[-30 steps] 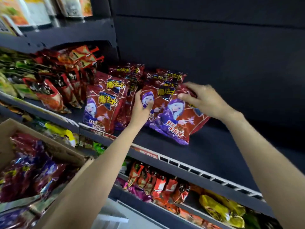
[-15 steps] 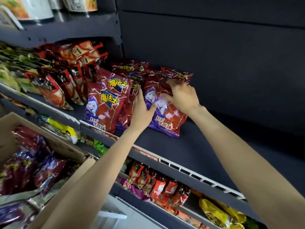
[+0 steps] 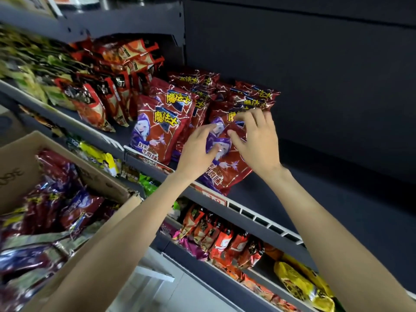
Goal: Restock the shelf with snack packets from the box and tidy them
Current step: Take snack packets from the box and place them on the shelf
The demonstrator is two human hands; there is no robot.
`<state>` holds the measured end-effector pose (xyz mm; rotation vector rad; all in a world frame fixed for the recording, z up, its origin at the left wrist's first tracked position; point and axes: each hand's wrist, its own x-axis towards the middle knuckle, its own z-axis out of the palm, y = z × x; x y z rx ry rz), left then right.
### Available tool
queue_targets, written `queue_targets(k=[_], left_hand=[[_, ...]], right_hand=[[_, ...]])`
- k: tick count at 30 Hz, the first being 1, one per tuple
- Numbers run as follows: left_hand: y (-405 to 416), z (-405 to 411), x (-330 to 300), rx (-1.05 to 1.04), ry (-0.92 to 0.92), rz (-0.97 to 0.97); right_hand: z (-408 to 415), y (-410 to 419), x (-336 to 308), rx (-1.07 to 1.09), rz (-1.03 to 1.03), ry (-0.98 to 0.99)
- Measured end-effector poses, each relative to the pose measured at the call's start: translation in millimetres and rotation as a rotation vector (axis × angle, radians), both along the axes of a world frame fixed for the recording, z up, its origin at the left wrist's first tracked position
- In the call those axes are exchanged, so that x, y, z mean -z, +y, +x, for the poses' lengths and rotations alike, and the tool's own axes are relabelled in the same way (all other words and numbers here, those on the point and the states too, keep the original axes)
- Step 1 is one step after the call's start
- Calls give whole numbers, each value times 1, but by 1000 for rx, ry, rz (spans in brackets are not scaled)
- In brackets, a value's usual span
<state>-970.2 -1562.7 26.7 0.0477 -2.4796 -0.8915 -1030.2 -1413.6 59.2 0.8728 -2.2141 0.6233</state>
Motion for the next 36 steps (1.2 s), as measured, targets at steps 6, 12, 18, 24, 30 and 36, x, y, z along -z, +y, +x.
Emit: queue_targets(k=[6,12,18,24,30,36], left_hand=[[-43,91,-20,-97,264,-170],[-133,214,-2,-282,208,-413],[-250,301,59,-370,-417,-287],[-328,342,121,-457,-637,-213],[-373,329,151,-580,-614,-199],[-412,297,174,-595,-743,-194]], right_hand=[[71,-37,-6,-334,-31,-118],[134,-129,14,-643,214,-297],[160,-242,58,-870,572,-370],[153,-341,123,-870,1062,-108],[154,-382,176,-710,1430,-65],[151,-397,183,-697,1314,-122]])
